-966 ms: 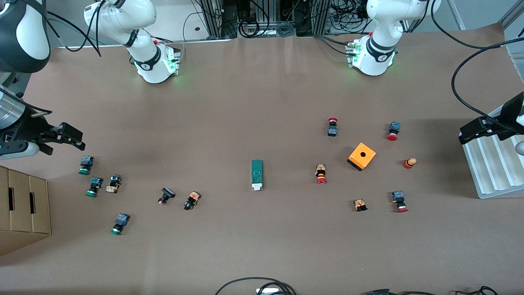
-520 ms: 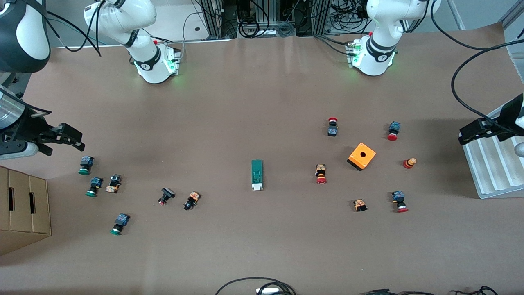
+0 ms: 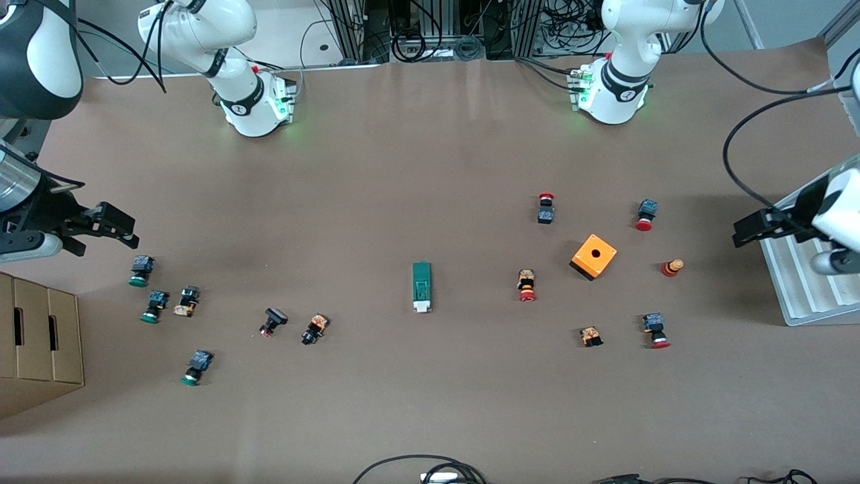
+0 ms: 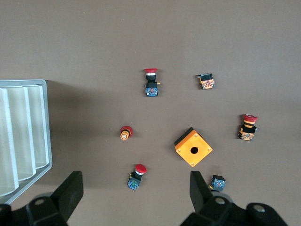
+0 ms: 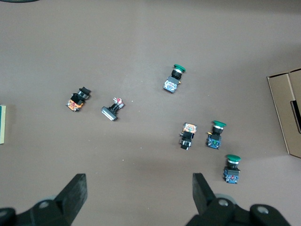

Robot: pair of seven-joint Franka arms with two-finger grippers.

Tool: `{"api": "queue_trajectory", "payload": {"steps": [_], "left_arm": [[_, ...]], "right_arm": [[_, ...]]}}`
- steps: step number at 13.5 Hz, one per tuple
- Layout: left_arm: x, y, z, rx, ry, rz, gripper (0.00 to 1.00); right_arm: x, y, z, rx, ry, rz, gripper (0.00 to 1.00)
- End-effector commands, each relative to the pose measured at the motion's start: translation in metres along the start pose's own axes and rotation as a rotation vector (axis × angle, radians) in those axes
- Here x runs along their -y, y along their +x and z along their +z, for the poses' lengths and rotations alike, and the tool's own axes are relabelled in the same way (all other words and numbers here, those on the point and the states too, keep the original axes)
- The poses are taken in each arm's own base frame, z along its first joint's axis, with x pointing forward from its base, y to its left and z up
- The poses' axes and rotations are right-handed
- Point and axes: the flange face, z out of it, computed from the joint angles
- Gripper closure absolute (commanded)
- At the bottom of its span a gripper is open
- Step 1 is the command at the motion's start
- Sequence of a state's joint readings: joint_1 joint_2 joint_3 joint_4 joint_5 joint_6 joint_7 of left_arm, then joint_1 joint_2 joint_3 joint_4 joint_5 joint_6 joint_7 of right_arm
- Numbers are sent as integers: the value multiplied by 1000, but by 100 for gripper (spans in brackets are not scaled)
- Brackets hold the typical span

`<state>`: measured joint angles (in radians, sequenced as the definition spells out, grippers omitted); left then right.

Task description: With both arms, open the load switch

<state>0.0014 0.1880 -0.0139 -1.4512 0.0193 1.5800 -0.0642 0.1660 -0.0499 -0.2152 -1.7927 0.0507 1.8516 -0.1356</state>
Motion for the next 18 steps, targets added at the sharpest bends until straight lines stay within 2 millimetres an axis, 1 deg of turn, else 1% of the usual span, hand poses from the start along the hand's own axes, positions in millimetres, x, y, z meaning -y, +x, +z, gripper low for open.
{"api": "queue_trajectory", "payload": {"steps": [1, 2, 6, 7, 9, 11, 13, 15, 16, 18], "left_arm": [[-4, 13, 25, 36, 14, 19, 0], [-4, 19, 39, 59, 16, 20, 0], [-7, 20, 40, 59, 1, 19, 0], [-10, 22, 41, 56, 4, 27, 0], [-30, 23, 41, 34, 5, 57, 0], [-64, 27, 38, -49, 6, 103, 0], [-94, 27, 39, -78, 6, 131, 0], [-113, 25, 42, -80, 8, 91, 0], [-128, 23, 42, -88, 9, 90, 0], [-147, 20, 45, -105, 68, 72, 0]], "right_arm": [[1, 5, -5, -12, -17, 1, 0], [0, 5, -5, -12, -17, 2, 0], [-1, 5, -5, -12, -17, 4, 0], [-1, 5, -5, -12, -17, 2, 0], [-1, 5, -5, -12, -17, 4, 0], [-1, 5, -5, -12, -17, 2, 0], [-2, 5, -5, -12, -18, 4, 0], [-2, 5, -5, -12, -18, 4, 0], [-2, 5, -5, -12, -18, 4, 0], [-2, 5, -5, -12, -18, 4, 0]]}}
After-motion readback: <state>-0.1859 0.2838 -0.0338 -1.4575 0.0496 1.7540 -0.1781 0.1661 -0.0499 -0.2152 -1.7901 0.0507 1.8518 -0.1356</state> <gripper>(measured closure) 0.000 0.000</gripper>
